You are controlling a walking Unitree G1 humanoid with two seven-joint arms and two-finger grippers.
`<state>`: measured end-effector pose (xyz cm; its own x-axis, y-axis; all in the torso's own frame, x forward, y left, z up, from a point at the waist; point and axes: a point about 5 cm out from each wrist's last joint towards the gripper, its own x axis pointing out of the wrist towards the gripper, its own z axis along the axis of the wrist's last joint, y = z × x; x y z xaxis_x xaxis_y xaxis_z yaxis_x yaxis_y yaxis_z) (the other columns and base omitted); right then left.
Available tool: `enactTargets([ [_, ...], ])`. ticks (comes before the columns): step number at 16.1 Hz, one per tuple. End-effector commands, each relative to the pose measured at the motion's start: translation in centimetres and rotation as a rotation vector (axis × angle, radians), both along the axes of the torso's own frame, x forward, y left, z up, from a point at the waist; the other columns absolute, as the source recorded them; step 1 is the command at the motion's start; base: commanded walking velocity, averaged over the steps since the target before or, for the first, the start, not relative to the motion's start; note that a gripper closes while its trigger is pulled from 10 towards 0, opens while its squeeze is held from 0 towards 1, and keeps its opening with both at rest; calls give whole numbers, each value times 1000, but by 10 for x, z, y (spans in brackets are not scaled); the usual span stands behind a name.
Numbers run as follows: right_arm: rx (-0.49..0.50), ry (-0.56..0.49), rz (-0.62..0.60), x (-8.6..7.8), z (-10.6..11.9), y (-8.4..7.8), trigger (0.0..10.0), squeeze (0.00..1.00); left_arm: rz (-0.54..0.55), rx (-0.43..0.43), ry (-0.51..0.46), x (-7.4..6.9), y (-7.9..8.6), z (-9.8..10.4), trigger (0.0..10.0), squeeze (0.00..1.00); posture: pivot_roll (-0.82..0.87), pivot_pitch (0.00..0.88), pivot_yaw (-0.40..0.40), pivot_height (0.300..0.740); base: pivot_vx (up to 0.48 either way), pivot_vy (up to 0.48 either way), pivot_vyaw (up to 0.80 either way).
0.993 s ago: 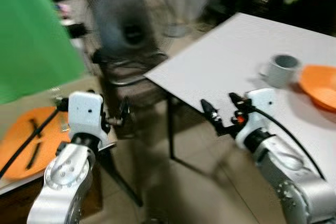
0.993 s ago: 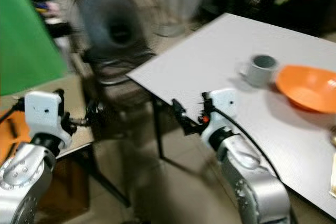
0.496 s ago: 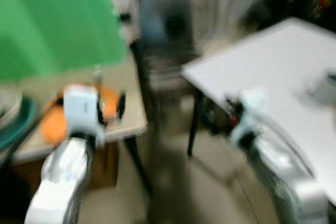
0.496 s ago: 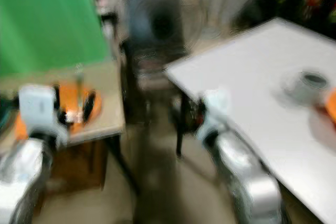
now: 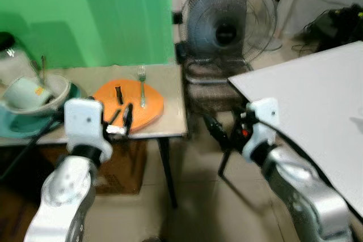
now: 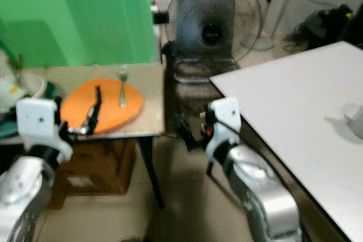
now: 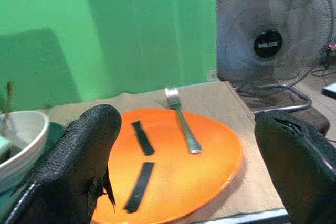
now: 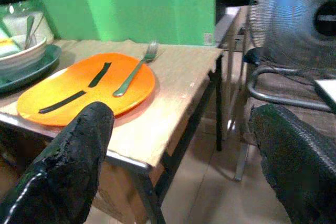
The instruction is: Setting the table
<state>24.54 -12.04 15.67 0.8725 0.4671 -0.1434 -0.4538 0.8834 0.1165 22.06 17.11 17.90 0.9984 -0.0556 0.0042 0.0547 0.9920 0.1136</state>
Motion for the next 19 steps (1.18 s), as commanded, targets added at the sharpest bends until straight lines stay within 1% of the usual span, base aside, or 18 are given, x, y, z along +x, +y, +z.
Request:
enactTargets([
  [1, 14, 6, 36, 1, 0, 7, 10000, 1000, 9, 5, 6, -2, 3, 1, 10000, 0, 1, 38, 45, 740, 319, 0, 800],
  [5, 20, 10, 60, 1, -2, 11, 10000, 1000, 14, 4, 12, -5, 4, 0, 10000, 0, 14, 43, 35, 740, 334, 0, 800],
  [8, 41, 22, 44, 3, -5, 9, 10000, 1000, -7, 26, 24, -7, 2, -1, 10000, 0, 16, 37, 49, 740, 337, 0, 0],
  [10, 23, 18, 79, 2, -6, 8, 10000, 1000, -23, 26, 28, -6, -1, -1, 10000, 0, 14, 34, 56, 740, 341, 0, 0],
  [11, 3, 15, 84, 2, -7, 6, 10000, 1000, -43, 33, 28, -5, -3, -2, 10000, 0, 13, 29, 62, 740, 337, 0, 800],
  [14, -5, 18, 102, 1, -8, 1, 10000, 1000, -78, 40, 28, -5, -8, -2, 10000, 0, 14, 17, 64, 740, 339, 0, 800],
  [15, -12, 19, 121, 0, -9, -1, 10000, 1000, -92, 34, 28, -5, -11, -3, 10000, 0, 14, 12, 63, 740, 304, 0, 800],
  [16, -18, 19, 133, -1, -10, -4, 10000, 1000, -104, -5, 22, -7, -14, -4, 10000, 0, 11, 8, 60, 740, 0, 0, 800],
  [19, -22, 22, 109, 2, -9, -11, 10000, 1000, -127, 31, 26, -4, -19, -6, 10000, 0, -5, 0, 54, 740, 0, 0, 0],
])
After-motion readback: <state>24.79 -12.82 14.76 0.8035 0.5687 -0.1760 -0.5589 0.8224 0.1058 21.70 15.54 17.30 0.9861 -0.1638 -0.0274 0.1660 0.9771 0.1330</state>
